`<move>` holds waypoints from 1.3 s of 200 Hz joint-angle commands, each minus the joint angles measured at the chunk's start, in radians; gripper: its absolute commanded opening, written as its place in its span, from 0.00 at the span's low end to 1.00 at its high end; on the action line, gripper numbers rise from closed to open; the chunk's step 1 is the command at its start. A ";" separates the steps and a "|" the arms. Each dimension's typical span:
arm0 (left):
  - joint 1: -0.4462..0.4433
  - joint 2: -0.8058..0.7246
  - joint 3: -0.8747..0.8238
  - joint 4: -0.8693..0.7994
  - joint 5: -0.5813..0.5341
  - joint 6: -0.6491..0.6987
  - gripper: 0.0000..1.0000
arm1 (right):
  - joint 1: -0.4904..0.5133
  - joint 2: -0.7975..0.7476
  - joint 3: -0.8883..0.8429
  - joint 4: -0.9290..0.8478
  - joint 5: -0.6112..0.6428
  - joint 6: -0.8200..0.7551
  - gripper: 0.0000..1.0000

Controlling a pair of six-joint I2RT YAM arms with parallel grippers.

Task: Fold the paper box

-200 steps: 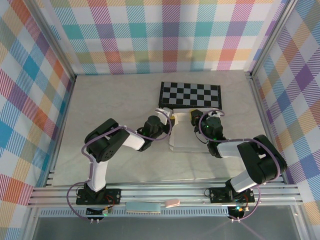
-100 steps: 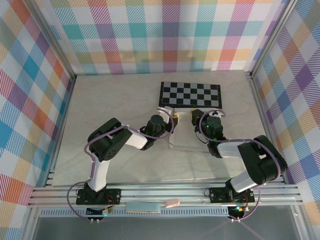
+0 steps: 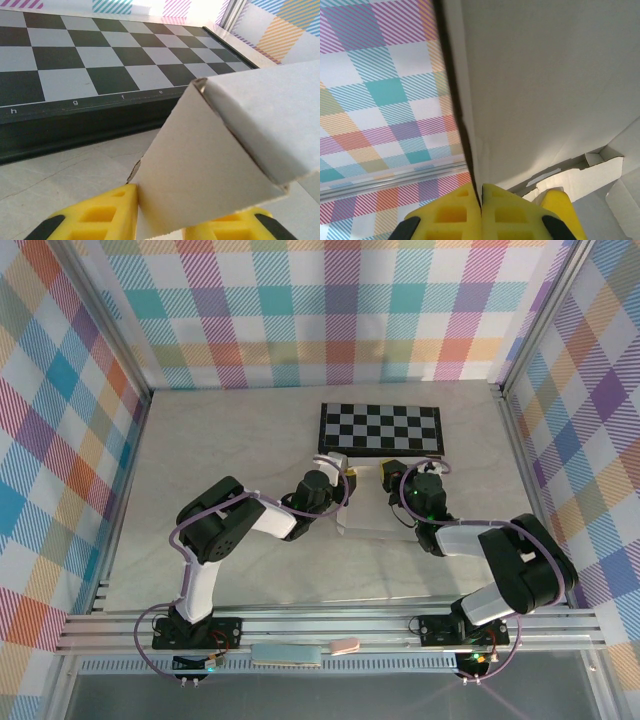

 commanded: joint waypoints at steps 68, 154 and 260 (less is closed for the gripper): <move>-0.014 -0.034 0.051 -0.103 0.012 -0.012 0.00 | 0.042 -0.040 0.039 -0.177 -0.131 0.017 0.00; -0.075 -0.147 -0.081 -0.145 -0.140 -0.017 0.03 | 0.155 -0.086 0.098 -0.374 -0.019 0.082 0.00; 0.012 -0.112 -0.060 -0.048 -0.059 0.056 0.24 | 0.141 -0.105 0.085 -0.445 -0.033 0.116 0.00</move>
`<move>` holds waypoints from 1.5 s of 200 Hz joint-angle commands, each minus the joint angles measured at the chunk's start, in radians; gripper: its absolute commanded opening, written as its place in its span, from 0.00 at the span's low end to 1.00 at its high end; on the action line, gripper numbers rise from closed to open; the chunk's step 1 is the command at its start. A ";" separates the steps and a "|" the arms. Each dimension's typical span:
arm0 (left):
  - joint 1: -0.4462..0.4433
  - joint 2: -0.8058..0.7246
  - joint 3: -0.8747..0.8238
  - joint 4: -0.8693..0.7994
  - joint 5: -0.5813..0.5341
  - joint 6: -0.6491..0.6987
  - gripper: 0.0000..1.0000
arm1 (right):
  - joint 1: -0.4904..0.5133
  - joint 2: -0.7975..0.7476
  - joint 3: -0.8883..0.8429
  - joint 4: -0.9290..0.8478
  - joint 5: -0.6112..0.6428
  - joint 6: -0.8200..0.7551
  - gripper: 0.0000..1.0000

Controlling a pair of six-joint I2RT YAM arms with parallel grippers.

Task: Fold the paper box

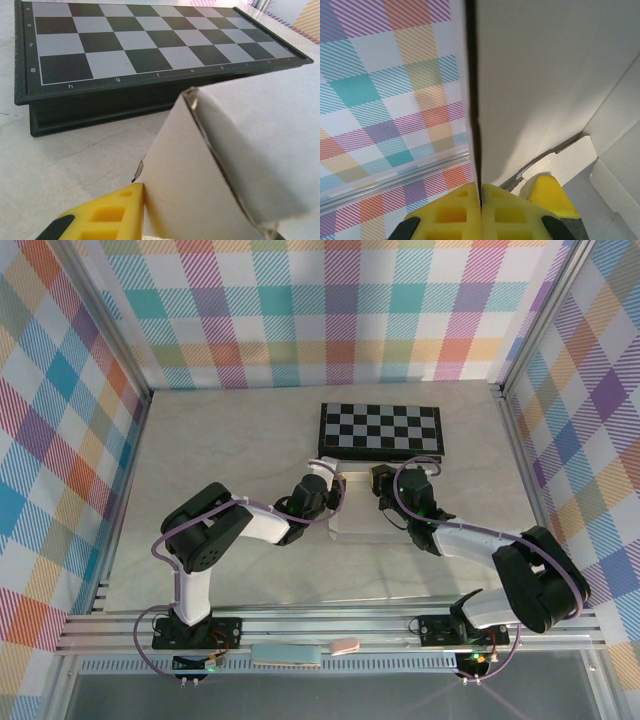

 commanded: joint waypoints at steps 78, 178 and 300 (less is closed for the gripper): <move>0.040 -0.002 0.050 0.028 0.109 0.032 0.03 | 0.006 -0.005 0.046 -0.206 -0.132 0.019 0.00; 0.025 -0.104 0.226 -0.556 -0.041 -0.196 0.00 | -0.014 -0.067 0.242 -0.620 -0.110 -0.123 0.45; 0.155 -0.292 0.332 -1.487 -0.043 -0.303 0.00 | -0.153 -0.044 0.656 -1.202 -0.275 -0.766 0.60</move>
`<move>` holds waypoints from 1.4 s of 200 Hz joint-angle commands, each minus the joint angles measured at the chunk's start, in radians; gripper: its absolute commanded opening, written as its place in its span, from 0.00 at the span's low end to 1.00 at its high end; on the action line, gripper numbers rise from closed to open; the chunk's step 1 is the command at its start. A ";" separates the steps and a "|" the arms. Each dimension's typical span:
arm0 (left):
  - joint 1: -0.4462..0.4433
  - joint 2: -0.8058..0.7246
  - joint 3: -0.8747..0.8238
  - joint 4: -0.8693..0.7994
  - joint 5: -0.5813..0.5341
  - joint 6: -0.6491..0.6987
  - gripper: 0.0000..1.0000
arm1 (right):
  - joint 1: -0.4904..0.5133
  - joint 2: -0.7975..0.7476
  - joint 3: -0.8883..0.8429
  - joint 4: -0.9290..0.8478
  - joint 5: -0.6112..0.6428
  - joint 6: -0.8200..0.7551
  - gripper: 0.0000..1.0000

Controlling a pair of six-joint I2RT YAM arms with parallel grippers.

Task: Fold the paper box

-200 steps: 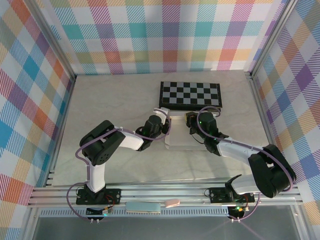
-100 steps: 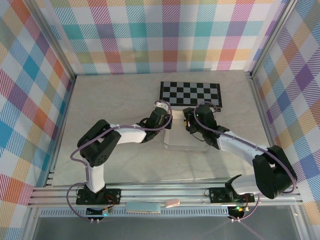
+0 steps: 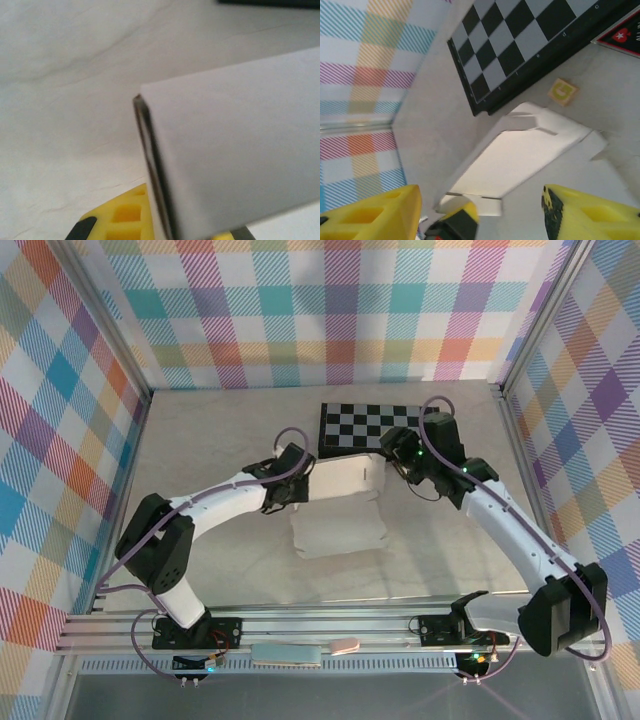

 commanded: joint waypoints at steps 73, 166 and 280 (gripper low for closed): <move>0.049 0.027 0.118 -0.325 -0.010 -0.013 0.00 | 0.094 0.327 0.240 -0.158 -0.139 -0.225 0.44; 0.050 0.062 0.158 -0.333 -0.009 -0.010 0.00 | 0.109 0.505 0.434 -0.267 0.020 -0.290 0.48; 0.049 0.059 0.172 -0.326 -0.010 0.002 0.00 | 0.104 0.592 0.439 -0.205 -0.087 -0.215 0.38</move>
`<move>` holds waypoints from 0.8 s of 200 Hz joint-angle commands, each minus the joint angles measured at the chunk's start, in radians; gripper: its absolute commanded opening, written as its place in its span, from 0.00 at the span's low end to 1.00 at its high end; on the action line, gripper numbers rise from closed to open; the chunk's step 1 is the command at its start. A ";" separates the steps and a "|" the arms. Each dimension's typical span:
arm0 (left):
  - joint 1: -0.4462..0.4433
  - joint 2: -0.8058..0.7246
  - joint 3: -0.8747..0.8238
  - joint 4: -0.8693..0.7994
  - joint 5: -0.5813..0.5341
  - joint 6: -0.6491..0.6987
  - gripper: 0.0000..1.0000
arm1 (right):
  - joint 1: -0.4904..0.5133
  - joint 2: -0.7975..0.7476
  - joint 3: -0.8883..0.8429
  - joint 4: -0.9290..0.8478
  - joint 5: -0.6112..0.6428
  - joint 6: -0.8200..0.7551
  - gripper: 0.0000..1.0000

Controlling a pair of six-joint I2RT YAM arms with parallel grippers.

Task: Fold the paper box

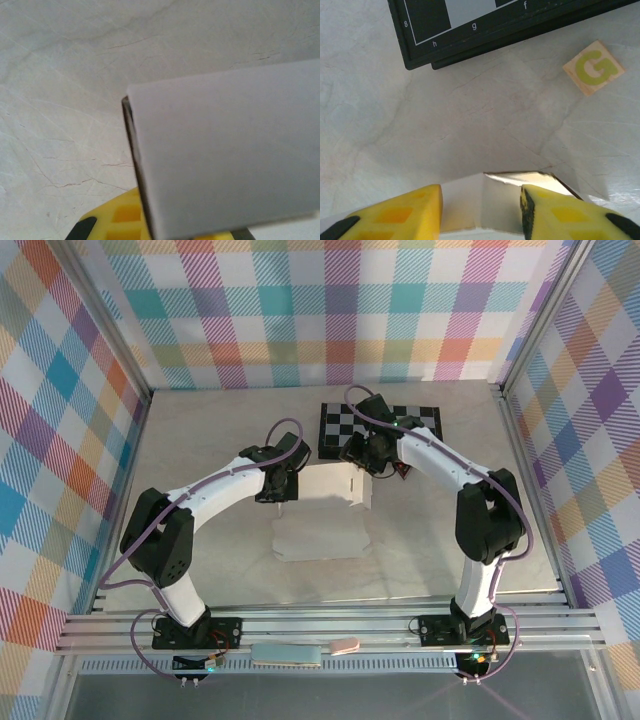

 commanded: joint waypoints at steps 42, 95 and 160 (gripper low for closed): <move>0.007 0.010 0.023 -0.025 0.001 -0.007 0.00 | -0.004 -0.018 -0.018 0.062 -0.085 0.113 0.29; 0.007 -0.008 0.008 -0.019 0.003 -0.015 0.00 | -0.005 -0.047 -0.044 0.107 -0.093 0.192 0.09; 0.008 -0.029 -0.009 -0.018 -0.002 -0.013 0.00 | -0.006 -0.314 -0.296 0.216 -0.003 0.115 0.48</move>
